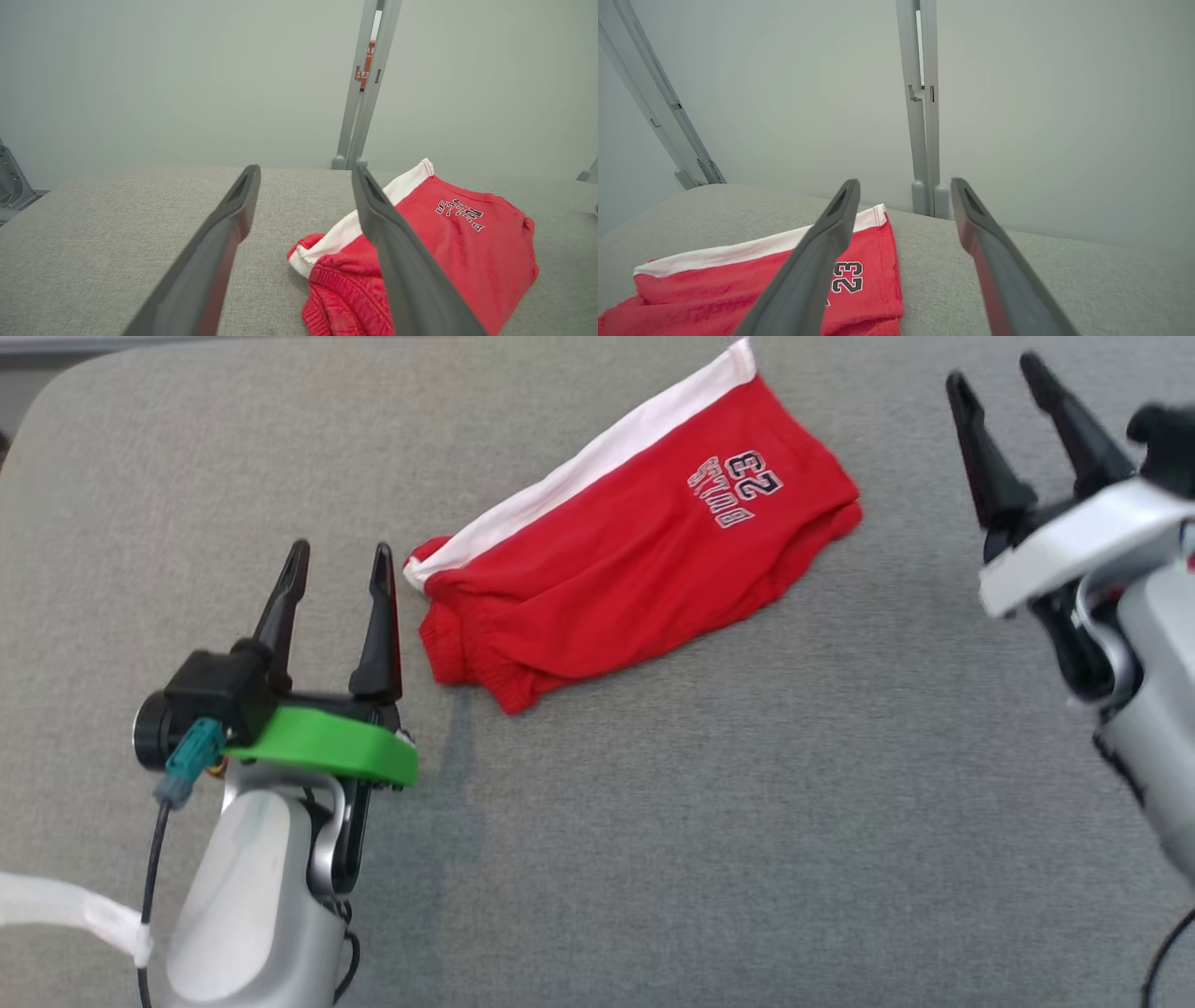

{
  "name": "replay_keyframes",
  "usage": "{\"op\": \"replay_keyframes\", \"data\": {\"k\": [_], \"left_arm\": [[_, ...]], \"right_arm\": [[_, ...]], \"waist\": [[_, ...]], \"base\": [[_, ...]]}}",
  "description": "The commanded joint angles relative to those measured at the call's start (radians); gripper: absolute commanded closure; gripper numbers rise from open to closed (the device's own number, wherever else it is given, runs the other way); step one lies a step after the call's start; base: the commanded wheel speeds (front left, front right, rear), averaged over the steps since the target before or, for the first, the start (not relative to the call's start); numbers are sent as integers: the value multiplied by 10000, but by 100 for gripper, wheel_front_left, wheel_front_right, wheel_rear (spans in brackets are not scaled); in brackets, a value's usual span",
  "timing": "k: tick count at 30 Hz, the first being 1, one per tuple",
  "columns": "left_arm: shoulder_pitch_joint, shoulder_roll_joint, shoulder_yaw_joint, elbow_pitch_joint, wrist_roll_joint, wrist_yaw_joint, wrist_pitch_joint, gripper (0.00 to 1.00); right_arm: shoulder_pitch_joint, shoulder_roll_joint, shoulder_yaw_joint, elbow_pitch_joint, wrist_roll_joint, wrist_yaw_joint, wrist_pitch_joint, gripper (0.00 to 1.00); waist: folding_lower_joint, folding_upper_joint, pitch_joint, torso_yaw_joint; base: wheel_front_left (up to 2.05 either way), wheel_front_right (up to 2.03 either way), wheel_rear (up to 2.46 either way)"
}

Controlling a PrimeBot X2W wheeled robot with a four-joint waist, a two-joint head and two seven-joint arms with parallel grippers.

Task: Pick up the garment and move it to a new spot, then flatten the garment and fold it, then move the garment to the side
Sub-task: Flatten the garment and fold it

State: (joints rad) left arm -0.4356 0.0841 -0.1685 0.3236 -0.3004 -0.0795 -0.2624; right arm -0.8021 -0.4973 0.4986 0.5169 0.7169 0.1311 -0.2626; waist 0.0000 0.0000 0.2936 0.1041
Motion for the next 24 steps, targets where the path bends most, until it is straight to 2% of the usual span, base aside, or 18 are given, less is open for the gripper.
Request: {"op": "replay_keyframes", "data": {"k": [1, 5, 9, 17, 24], "left_arm": [[351, -10, 125, -100, 119, -76, -24, 0], [1036, -151, 435, -465, 411, -229, -24, 0], [1668, -220, 705, -905, 600, -352, -24, 0], [2828, -318, 1230, -1528, 671, -429, -23, 0], [3176, -327, 1025, -1748, 411, -352, -25, 0]], "right_arm": [[527, 238, -467, -280, -324, -8, -20, 0], [2263, 1141, -2185, -1379, -1550, -5, -22, 0], [3604, 2044, -3240, -2304, -2448, -5, -21, 0], [5420, 3399, -4282, -3187, -3312, -5, -22, 0], [5969, 3808, -4404, -3362, -3624, -5, -23, 0]], "waist": [[0, 0, -570, -569], [0, 0, -808, -825], [0, 0, -963, -1038], [0, 0, -1115, -1313], [0, 0, -1079, -1285]], "base": [[0, 0, 0], [0, 0, 0], [0, 0, 0], [0, 0, 0], [0, 0, 0]]}}
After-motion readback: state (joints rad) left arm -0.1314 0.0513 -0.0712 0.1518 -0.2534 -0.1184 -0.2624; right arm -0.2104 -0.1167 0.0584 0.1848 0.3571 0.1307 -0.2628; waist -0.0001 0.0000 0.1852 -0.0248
